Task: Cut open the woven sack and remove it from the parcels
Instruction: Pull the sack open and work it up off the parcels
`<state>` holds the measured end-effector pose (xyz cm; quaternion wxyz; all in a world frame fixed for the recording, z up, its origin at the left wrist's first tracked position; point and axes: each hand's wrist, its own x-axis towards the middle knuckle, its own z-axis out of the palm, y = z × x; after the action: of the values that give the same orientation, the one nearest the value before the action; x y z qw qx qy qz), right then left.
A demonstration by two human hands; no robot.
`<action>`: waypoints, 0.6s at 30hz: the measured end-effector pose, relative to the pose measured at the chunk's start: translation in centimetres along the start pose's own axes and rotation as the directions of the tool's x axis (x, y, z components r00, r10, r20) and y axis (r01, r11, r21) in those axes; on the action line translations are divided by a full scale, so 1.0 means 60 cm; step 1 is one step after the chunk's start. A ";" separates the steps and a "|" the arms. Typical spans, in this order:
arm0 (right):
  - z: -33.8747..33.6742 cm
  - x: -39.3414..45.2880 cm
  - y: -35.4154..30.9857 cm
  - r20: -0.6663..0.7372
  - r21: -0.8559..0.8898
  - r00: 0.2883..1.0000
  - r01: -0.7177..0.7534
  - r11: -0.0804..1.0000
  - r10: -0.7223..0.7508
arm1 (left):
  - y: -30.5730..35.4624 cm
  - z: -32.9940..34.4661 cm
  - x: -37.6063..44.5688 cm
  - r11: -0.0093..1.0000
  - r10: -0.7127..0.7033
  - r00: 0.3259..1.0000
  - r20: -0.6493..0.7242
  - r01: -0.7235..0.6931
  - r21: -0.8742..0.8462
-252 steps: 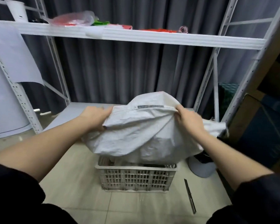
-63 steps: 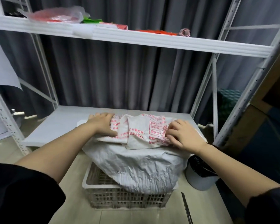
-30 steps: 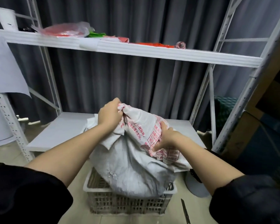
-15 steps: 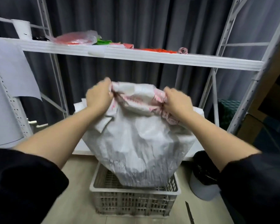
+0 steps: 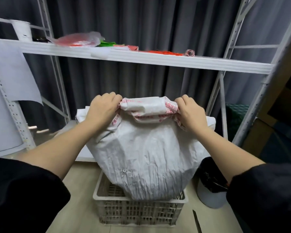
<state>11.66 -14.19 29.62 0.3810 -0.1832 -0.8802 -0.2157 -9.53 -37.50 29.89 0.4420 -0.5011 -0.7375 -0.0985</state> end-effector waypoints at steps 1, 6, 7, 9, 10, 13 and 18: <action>0.006 -0.007 -0.002 -0.008 0.005 1.000 0.006 1.000 -0.006 | 0.000 0.003 -0.007 0.999 0.047 0.999 0.012 -0.047 -0.005; 0.033 -0.040 -0.004 -0.114 0.103 0.993 0.000 0.995 0.012 | 0.004 0.022 -0.057 0.969 0.208 0.977 0.051 -0.199 -0.144; 0.042 -0.051 -0.004 -0.134 0.119 0.991 0.021 0.993 -0.005 | 0.013 0.025 -0.066 0.956 0.255 0.964 0.072 -0.241 -0.165; 0.062 -0.076 -0.001 -0.169 0.124 0.981 0.113 0.986 -0.091 | 0.025 0.039 -0.081 0.943 0.314 0.938 0.148 -0.289 -0.167; 0.071 -0.088 0.001 -0.181 0.118 0.971 0.177 0.977 -0.154 | 0.031 0.045 -0.088 0.947 0.304 0.928 0.215 -0.270 -0.171; 0.091 -0.128 0.012 -0.116 0.088 0.928 0.364 0.927 -0.353 | 0.042 0.063 -0.104 0.936 0.346 0.909 0.234 -0.318 -0.150; 0.095 -0.172 0.025 0.137 0.153 0.842 0.503 0.851 -0.522 | 0.045 0.092 -0.111 0.873 0.476 0.829 0.295 -0.486 -0.042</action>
<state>15.64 -11.61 18.76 0.2410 0.0621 -0.9374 -0.2438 -9.61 -37.31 20.82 0.3456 -0.6716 -0.6469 0.1048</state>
